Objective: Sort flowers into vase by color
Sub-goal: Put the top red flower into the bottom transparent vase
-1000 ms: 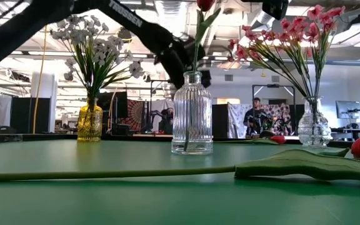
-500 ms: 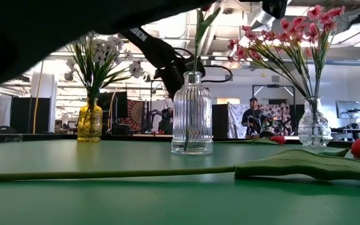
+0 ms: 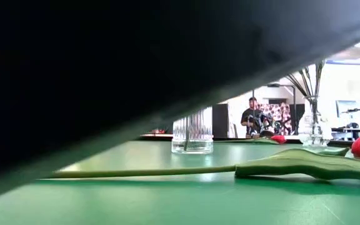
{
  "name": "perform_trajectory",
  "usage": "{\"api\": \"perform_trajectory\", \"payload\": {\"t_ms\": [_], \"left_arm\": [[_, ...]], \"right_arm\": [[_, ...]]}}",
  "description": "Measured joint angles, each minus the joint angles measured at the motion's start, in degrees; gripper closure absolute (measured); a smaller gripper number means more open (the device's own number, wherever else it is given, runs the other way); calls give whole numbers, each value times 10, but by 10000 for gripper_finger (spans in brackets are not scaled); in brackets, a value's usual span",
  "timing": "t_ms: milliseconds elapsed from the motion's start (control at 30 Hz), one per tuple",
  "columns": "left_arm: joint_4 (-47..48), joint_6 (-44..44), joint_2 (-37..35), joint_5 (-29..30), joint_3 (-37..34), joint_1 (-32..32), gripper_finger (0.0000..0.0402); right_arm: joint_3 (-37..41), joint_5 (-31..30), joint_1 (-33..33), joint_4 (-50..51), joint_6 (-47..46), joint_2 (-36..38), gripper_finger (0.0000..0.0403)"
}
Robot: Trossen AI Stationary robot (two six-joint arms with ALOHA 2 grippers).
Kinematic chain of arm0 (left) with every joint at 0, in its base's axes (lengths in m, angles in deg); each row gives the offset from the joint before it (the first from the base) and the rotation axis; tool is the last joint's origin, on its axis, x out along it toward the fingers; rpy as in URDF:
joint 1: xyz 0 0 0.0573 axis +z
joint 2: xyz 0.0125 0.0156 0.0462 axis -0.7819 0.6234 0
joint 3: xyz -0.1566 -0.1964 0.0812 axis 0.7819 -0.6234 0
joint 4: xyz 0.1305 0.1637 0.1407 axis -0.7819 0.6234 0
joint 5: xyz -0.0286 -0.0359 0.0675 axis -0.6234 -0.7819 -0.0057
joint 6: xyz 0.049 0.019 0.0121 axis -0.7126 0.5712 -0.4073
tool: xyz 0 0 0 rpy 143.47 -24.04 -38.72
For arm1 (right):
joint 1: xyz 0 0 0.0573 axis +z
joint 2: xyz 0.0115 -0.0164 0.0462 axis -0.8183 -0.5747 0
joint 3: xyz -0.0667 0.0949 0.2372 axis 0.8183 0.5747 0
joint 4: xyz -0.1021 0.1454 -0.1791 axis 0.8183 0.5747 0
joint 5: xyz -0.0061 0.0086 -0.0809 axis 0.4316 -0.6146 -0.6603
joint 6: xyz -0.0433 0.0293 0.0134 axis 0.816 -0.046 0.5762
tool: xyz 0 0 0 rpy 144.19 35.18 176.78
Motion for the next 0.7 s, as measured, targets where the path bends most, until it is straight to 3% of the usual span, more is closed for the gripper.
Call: {"api": "perform_trajectory", "payload": {"t_ms": [500, 700], "left_arm": [[36, -45, 0, 78, 3, -14, 263], [44, -63, 0, 67, 3, -14, 300]], "right_arm": [[0, 0, 6, -9, -13, 0, 180], [0, 0, 6, -16, -9, 0, 180]]}}
